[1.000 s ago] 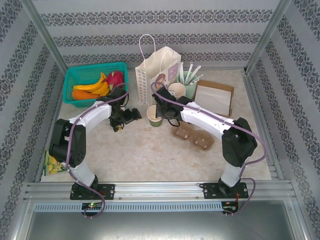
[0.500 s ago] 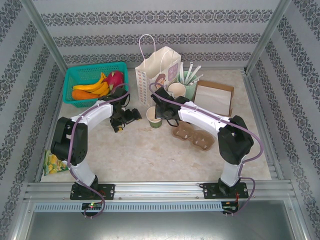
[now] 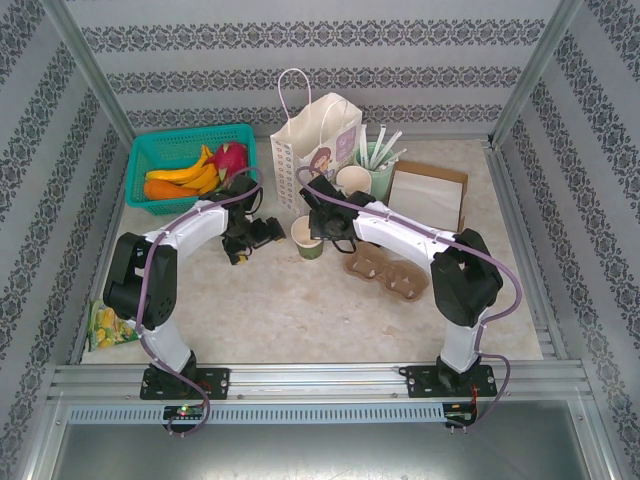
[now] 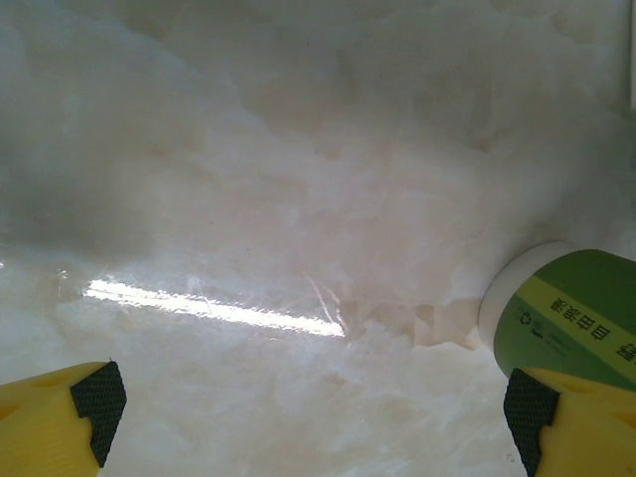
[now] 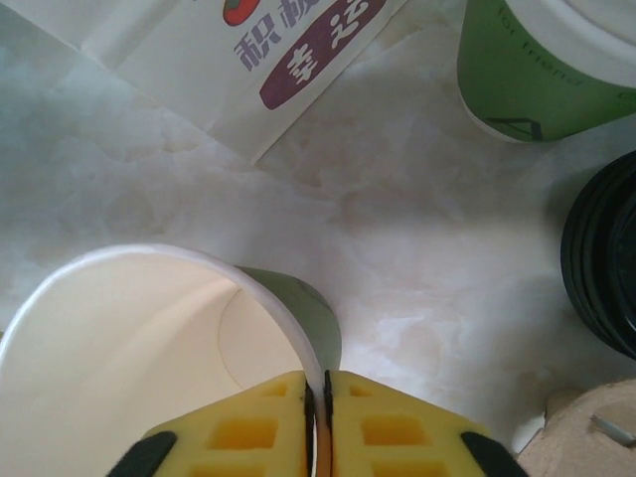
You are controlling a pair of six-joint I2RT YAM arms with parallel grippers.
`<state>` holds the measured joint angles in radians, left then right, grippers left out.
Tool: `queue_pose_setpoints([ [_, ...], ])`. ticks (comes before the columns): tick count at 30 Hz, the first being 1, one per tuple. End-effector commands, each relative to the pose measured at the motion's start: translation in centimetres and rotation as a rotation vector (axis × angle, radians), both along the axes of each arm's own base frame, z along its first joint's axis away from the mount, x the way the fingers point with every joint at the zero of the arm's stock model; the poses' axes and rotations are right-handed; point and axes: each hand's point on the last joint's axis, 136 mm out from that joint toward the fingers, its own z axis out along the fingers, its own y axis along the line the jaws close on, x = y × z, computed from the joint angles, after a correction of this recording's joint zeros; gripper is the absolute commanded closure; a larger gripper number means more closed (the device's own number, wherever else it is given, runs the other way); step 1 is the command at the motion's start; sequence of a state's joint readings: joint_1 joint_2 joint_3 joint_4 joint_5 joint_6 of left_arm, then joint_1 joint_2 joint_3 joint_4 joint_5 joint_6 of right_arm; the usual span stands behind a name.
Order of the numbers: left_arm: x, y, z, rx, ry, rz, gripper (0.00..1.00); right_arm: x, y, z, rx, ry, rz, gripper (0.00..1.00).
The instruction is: Pack the takeout coffee
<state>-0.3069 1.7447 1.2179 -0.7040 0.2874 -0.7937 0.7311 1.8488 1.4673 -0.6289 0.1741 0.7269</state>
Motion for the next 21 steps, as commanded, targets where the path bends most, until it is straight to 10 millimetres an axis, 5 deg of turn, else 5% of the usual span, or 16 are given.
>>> queue_pose_setpoints([
  [1, -0.3, -0.4, 0.4, -0.002, 0.014, -0.024, 0.00, -0.2, 0.5, 1.9, 0.018, -0.022, 0.013, 0.74],
  [7, -0.1, 0.4, 1.9, 0.032, -0.063, -0.035, 0.00, -0.3, -1.0, 4.7, 0.062, -0.088, -0.012, 0.57],
  [11, 1.4, 0.6, 4.5, 0.024, -0.240, -0.034, 0.00, -0.4, -4.4, 5.8, 0.083, -0.144, -0.073, 0.49],
  [16, 2.4, 0.7, 7.7, 0.029, -0.405, -0.049, 0.00, -0.3, -10.4, 4.1, 0.104, -0.139, -0.145, 0.45],
  [21, 2.3, -0.2, 8.6, 0.019, -0.452, -0.074, 0.00, 0.4, -13.9, 2.3, 0.172, -0.079, -0.111, 0.46],
])
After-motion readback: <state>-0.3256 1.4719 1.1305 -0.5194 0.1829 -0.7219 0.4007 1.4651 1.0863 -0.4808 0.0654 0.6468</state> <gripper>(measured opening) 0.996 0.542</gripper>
